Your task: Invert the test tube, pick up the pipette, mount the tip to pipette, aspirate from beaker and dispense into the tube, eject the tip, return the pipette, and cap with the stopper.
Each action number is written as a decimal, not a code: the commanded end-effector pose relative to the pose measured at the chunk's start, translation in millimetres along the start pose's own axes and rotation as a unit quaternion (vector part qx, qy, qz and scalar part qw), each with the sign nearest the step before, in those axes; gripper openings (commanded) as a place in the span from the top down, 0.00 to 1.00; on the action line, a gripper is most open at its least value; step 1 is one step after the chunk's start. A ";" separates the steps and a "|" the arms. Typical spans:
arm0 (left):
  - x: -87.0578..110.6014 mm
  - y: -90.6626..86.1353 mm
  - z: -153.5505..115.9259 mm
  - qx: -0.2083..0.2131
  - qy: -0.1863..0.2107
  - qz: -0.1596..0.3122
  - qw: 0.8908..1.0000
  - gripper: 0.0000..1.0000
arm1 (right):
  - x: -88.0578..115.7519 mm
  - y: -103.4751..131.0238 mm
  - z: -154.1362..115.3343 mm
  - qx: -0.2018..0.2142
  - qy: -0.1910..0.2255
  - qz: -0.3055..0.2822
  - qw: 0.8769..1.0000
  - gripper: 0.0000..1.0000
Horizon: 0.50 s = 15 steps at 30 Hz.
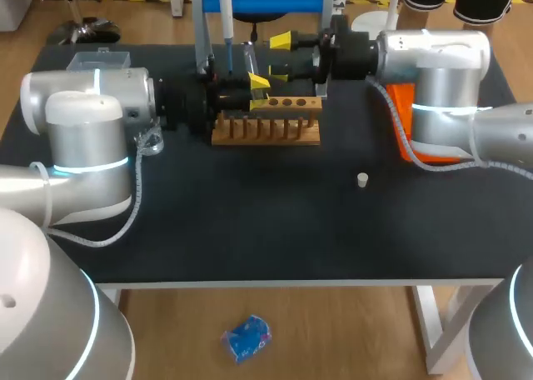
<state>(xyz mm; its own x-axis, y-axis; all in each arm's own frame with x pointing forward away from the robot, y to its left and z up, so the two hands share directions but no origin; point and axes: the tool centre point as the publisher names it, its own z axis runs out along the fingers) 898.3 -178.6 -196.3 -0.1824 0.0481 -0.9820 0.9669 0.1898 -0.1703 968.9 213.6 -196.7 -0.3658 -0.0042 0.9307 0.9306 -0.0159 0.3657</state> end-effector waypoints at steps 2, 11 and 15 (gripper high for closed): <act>-14.5 0.6 -11.8 0.006 0.029 -0.061 0.998 1.00 | 5.3 -2.6 -24.2 0.011 -0.033 -0.144 0.989 0.00; -18.8 7.6 -13.1 -0.007 0.093 -0.141 0.986 1.00 | 6.6 -9.2 -41.4 0.078 -0.042 -0.359 0.929 0.00; -18.8 7.6 -13.1 -0.007 0.093 -0.141 0.986 1.00 | 6.6 -9.2 -41.4 0.078 -0.042 -0.359 0.929 0.00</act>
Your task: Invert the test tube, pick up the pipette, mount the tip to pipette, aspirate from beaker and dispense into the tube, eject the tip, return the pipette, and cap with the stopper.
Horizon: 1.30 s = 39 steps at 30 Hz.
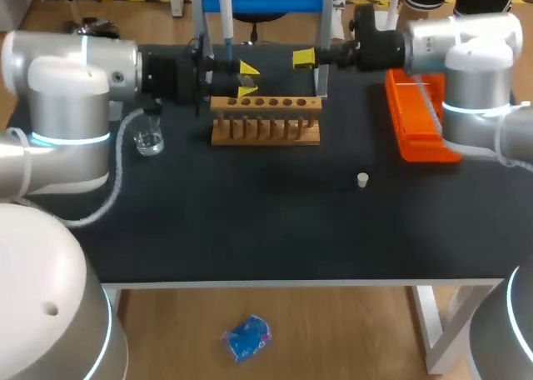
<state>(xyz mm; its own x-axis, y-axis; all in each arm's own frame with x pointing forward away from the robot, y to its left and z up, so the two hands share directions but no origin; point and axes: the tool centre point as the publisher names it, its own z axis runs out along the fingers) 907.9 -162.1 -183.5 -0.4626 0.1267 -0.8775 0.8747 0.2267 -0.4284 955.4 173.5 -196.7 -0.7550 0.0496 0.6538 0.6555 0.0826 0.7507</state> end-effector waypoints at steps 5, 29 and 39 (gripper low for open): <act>-4.6 -4.0 1.7 -0.004 0.024 -0.003 1.000 1.00 | 0.0 3.0 -1.5 0.034 -0.006 -0.128 0.991 0.00; -32.9 16.8 43.3 0.049 0.057 -0.308 0.948 1.00 | -50.9 -48.3 -67.5 0.310 -0.077 -0.402 0.859 0.00; -32.9 16.8 43.3 0.049 0.057 -0.308 0.948 1.00 | -50.9 -48.3 -67.5 0.310 -0.077 -0.402 0.859 0.00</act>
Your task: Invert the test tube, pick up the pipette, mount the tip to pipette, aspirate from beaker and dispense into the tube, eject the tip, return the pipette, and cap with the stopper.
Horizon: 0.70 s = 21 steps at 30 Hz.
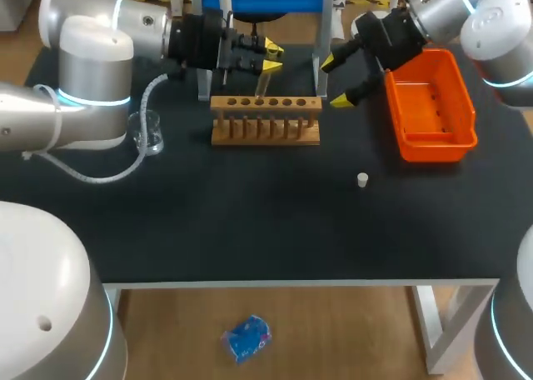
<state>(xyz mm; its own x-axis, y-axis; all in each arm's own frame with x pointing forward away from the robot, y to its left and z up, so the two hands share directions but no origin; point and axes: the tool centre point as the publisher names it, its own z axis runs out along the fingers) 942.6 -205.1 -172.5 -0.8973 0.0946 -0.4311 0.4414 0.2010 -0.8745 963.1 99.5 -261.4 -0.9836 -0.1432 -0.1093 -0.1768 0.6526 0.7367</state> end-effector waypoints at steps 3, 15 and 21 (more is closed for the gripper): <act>-1.9 -0.3 -1.1 0.000 0.005 -0.001 1.000 1.00 | -0.4 1.4 -0.8 0.006 0.001 0.000 1.000 0.00; -15.5 1.9 9.0 0.055 0.009 -0.069 0.996 1.00 | -0.6 -34.7 4.8 -0.042 -0.030 0.030 0.998 0.00; -23.4 6.6 11.1 0.051 0.014 -0.075 0.996 1.00 | 0.1 -41.9 6.9 -0.048 -0.028 0.029 0.998 0.00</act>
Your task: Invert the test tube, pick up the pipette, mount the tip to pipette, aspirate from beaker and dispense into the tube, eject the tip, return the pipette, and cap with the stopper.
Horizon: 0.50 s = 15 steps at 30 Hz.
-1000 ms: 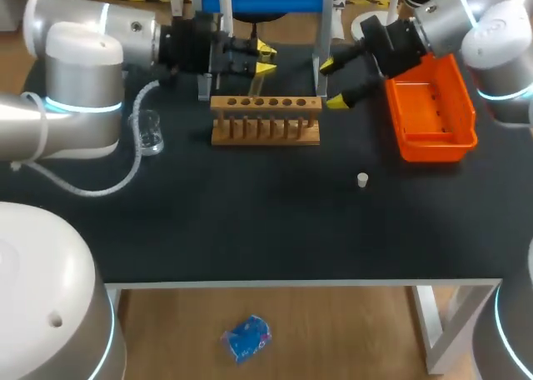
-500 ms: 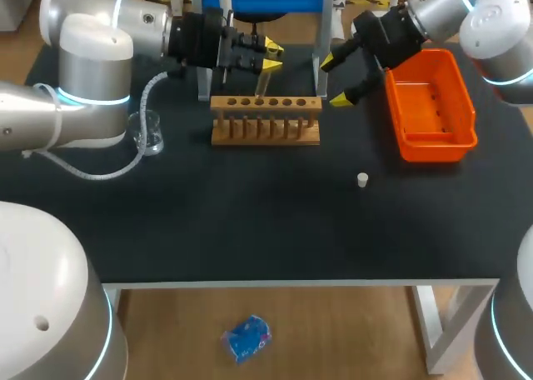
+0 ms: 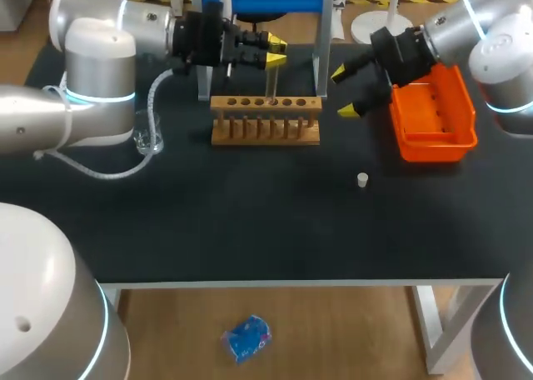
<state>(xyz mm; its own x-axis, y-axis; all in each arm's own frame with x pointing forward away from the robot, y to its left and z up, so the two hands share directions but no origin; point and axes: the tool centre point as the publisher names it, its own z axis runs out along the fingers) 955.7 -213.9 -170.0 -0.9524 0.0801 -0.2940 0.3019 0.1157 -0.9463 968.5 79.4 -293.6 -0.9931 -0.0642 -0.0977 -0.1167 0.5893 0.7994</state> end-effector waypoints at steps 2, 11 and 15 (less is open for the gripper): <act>-12.9 4.0 2.2 -0.001 0.011 -0.002 1.000 1.00 | -1.9 -7.9 2.1 -0.004 -0.002 -0.001 1.000 0.00; -20.5 7.6 0.8 0.008 0.016 -0.028 0.999 1.00 | -4.7 -19.3 15.1 -0.007 -0.002 0.006 1.000 0.00; -20.8 11.0 2.4 0.007 0.019 -0.038 0.999 1.00 | -5.5 -22.3 16.2 -0.015 -0.024 0.005 1.000 0.00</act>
<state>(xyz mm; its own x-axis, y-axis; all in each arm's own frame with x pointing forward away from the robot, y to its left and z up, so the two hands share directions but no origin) 974.9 -214.8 -173.7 -0.9706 0.0979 -0.2199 0.2300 0.1085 -0.9671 980.0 78.2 -314.7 -0.9938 -0.0293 -0.1074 -0.1046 0.5745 0.8118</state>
